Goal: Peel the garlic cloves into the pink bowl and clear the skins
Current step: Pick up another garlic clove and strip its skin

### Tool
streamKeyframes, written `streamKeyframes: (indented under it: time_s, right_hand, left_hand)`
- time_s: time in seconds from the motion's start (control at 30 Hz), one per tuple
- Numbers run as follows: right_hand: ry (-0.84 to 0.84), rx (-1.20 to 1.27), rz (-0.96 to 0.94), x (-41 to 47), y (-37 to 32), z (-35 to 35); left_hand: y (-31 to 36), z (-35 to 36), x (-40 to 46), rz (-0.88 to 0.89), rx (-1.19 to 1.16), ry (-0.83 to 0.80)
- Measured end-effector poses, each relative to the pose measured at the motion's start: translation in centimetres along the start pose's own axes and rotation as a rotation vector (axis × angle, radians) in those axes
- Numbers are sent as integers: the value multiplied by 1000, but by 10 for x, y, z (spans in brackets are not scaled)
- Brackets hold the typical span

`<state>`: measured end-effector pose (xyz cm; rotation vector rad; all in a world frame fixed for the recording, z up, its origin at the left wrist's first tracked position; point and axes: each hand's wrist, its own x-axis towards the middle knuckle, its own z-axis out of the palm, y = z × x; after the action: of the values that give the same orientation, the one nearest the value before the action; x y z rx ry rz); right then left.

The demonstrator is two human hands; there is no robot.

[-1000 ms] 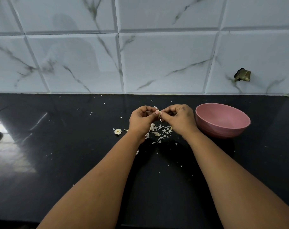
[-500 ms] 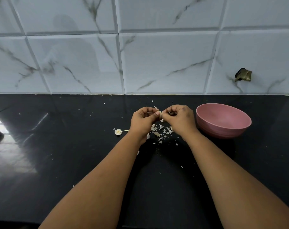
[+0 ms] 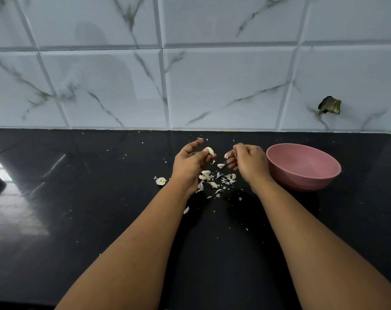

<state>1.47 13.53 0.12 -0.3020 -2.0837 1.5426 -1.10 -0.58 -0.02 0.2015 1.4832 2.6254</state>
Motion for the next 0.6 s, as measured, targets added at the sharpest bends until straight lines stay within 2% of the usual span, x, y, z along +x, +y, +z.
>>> streamKeyframes:
  time_s: [0.13,0.2,0.47,0.6]
  right_hand:
    - [8,-279,-87,-5,0,-3]
    - [24,-336,-117,-5,1,-5]
    - [11,-162,-267,-6,-1,-3]
    - [-105,33,-199,-8,-1,0]
  left_hand:
    - [-1,0,0,8,39,-19]
    - [-2,1,-1,6,44,-19]
    - [-4,1,-1,16,147,-4]
    - [-6,1,-1,31,182,-25]
